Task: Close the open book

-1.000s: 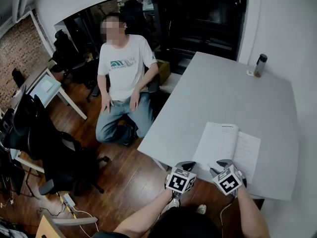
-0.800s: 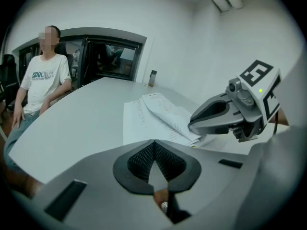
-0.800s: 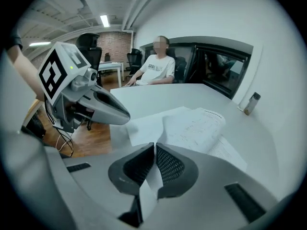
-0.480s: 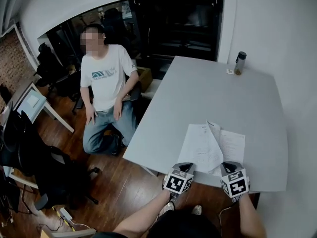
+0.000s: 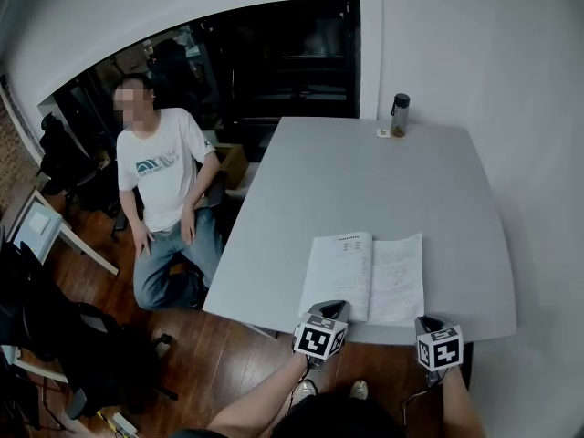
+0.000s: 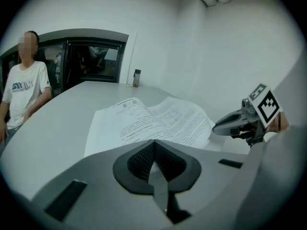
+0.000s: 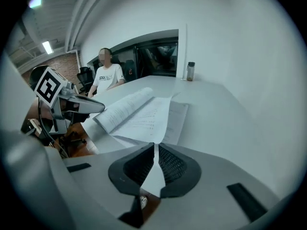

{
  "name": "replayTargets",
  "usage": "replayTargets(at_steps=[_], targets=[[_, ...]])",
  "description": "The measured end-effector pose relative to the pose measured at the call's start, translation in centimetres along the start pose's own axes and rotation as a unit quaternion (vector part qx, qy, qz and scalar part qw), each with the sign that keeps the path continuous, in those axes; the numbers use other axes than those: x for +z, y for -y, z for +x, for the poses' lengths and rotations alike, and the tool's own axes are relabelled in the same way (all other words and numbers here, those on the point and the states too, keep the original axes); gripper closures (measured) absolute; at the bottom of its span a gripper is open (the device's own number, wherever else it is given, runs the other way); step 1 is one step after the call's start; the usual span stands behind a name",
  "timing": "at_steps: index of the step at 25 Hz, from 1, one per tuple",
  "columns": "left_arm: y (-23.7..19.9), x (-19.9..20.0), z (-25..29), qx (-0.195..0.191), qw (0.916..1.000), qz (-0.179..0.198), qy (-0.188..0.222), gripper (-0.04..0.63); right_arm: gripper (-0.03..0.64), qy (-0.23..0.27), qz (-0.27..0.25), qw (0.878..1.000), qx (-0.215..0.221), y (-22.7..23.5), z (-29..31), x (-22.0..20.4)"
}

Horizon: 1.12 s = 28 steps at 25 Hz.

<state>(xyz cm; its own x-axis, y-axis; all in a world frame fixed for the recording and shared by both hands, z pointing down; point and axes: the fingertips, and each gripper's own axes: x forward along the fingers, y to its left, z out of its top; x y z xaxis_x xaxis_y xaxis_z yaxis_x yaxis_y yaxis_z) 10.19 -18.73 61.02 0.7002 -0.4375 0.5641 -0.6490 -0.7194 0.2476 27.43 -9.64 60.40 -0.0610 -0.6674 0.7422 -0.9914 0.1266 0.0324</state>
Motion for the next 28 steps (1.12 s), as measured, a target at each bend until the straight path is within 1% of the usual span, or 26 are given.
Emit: replayTargets(at_steps=[3,4,6,7,9,12,14,16,17,18,20,22,23,25,26,28], targets=[[0.4,0.1,-0.2,0.002,1.0,0.001,0.001,0.591,0.588,0.021,0.013,1.0,-0.015,1.0,-1.2,0.1],[0.4,0.2,-0.3,0.003,1.0,0.001,0.003,0.591,0.56,0.032,0.012,0.999,-0.021,1.2,-1.6,0.6],[0.5,0.5,-0.5,0.005,0.9999,-0.002,0.009,0.591,0.554,0.054,0.001,0.998,-0.025,1.2,-2.1,2.1],[0.5,0.5,-0.6,0.006,0.9999,-0.004,0.011,0.591,0.534,0.063,-0.01,0.998,-0.021,0.8,-2.3,2.9],[0.3,0.3,-1.1,0.011,0.9998,-0.008,0.013,0.591,0.53,0.072,-0.04,0.997,0.0,-1.0,-2.1,4.5],[-0.7,-0.4,-2.3,0.024,0.9995,-0.019,0.013,0.591,0.475,0.076,-0.1,0.991,0.046,-5.2,-1.0,6.4],[-1.6,-0.9,-3.3,0.035,0.9989,-0.027,0.013,0.591,0.441,0.07,-0.144,0.984,0.079,-8.4,0.1,7.2],[-2.5,-1.5,-4.2,0.046,0.9982,-0.037,0.013,0.591,0.41,0.062,-0.189,0.974,0.107,-11.2,1.3,7.8],[-2.9,-1.7,-4.6,0.051,0.9978,-0.041,0.013,0.591,0.407,0.058,-0.212,0.968,0.119,-12.5,1.9,8.0],[-3.3,-1.9,-4.9,0.056,0.9974,-0.044,0.013,0.591,0.387,0.055,-0.236,0.961,0.129,-13.8,2.3,8.3],[-4.1,-2.5,-5.8,0.065,0.9965,-0.052,0.012,0.591,0.383,0.048,-0.291,0.945,0.145,-16.3,3.1,8.8],[-4.7,-3.3,-6.8,0.072,0.9956,-0.059,0.01,0.591,0.382,0.038,-0.347,0.924,0.156,-18.6,3.9,8.7],[-5.0,-3.6,-7.2,0.075,0.9951,-0.062,0.009,0.591,0.365,0.032,-0.371,0.914,0.16,-19.5,4.4,8.6],[-5.5,-4.1,-7.9,0.082,0.9943,-0.068,0.009,0.591,0.365,0.015,-0.408,0.898,0.165,-20.6,5.5,8.2],[-5.8,-4.3,-8.2,0.085,0.9939,-0.07,0.01,0.591,0.365,0.004,-0.421,0.892,0.166,-21.0,6.2,8.0],[-6.4,-4.7,-8.6,0.09,0.9931,-0.075,0.01,0.591,0.367,-0.013,-0.436,0.885,0.161,-21.1,7.3,7.5]])
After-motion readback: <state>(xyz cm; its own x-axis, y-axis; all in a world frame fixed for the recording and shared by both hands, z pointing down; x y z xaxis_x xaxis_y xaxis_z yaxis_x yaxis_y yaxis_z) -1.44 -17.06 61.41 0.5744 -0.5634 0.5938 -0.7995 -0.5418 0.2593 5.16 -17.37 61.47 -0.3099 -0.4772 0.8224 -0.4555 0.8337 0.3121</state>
